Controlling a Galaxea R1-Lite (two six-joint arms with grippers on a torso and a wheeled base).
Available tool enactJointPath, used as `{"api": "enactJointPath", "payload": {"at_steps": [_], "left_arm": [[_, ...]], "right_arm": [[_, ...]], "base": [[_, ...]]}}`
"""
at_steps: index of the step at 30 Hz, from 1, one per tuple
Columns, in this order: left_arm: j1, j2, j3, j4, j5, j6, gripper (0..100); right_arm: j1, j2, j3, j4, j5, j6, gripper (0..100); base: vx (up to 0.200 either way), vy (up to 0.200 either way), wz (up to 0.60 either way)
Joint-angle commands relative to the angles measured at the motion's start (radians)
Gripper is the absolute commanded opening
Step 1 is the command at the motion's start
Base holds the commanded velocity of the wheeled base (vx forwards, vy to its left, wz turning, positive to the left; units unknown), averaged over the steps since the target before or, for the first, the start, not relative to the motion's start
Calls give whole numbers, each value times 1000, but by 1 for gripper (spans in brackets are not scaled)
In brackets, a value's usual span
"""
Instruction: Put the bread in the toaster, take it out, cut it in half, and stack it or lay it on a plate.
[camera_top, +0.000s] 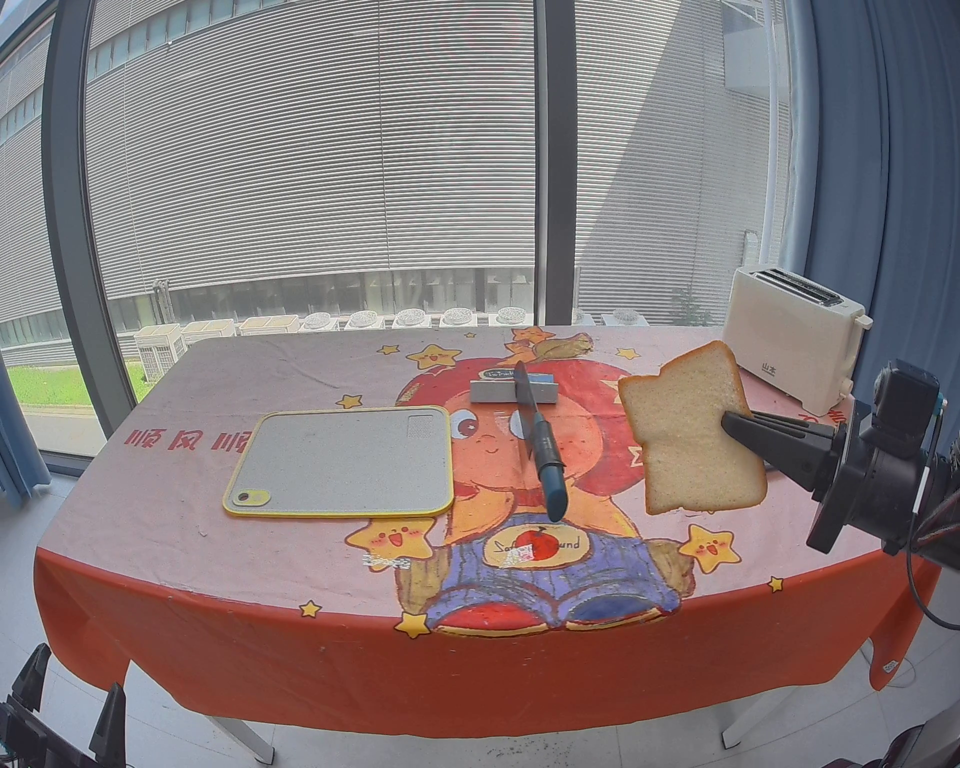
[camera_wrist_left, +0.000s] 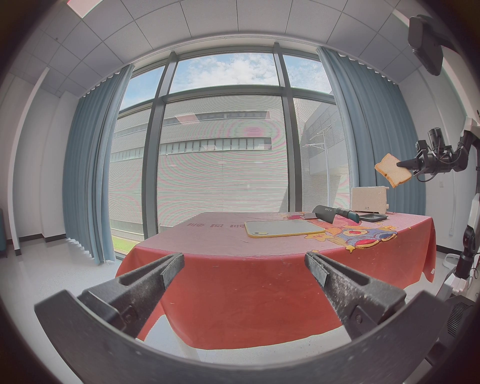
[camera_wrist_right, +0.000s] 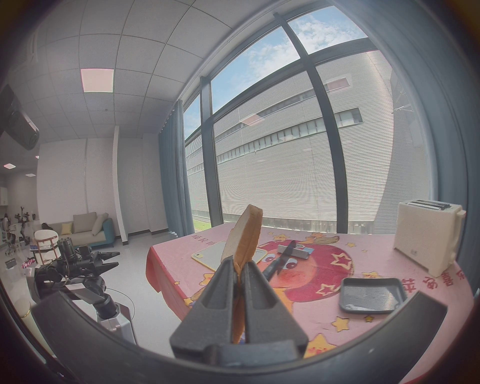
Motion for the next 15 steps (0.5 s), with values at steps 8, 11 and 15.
{"api": "enactJointPath", "payload": {"at_steps": [8, 11, 15], "left_arm": [[0, -16, 16, 0, 0, -1, 100], [0, -16, 16, 0, 0, 1, 100], [0, -16, 16, 0, 0, 2, 100]], "right_arm": [[1, 4, 4, 0, 1, 2, 0], [10, 4, 2, 0, 1, 5, 0], [21, 19, 2, -2, 0, 22, 0]], "base": [[0, 200, 0], [0, 200, 0], [0, 200, 0]]}}
